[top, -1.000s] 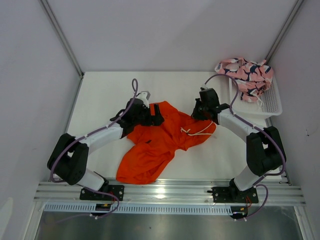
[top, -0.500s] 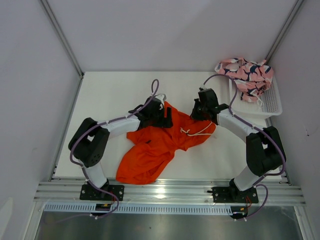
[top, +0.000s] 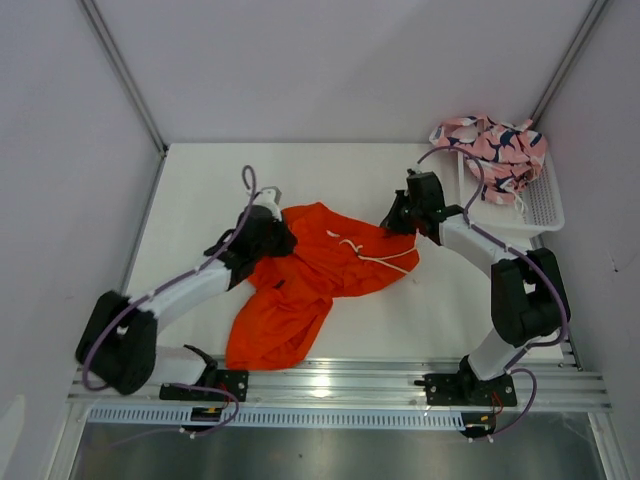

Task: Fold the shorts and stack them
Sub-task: Flatten the shorts out

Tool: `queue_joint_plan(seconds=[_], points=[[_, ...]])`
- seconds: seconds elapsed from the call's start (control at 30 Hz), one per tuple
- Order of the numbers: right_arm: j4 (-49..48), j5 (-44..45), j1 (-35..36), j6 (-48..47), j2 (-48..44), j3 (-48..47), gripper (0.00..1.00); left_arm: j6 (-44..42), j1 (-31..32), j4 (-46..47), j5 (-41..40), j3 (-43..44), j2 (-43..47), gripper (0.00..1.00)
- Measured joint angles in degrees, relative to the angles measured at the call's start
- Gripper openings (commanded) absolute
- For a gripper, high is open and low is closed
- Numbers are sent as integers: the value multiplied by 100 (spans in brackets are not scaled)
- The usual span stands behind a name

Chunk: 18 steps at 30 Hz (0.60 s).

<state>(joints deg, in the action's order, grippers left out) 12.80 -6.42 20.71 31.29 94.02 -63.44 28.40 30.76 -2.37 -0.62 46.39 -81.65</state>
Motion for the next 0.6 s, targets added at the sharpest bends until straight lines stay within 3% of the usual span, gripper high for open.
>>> queue_joint_plan(seconds=[0.13, 0.2, 0.4, 0.43, 0.47, 0.6], points=[[-184, -186, -146, 70, 236, -2, 0, 13, -83, 984, -131, -1099, 1851, 0], [-190, -238, -133, 68, 437, -2, 6, 61, -63, 1316, -87, -1606, 2382, 0], [-157, -339, 37, 57, 791, 2, 31, 216, -63, 1491, 133, -2533, 2514, 1], [-173, -339, 57, 26, 778, 2, 37, 219, -63, 1453, 146, -2603, 2516, 2], [-166, -339, 74, 11, 754, 2, 49, 216, -63, 1421, 151, -2627, 2522, 2], [-85, -289, 81, -92, 522, 2, 53, 197, -63, 1412, 236, -2636, 2671, 4]])
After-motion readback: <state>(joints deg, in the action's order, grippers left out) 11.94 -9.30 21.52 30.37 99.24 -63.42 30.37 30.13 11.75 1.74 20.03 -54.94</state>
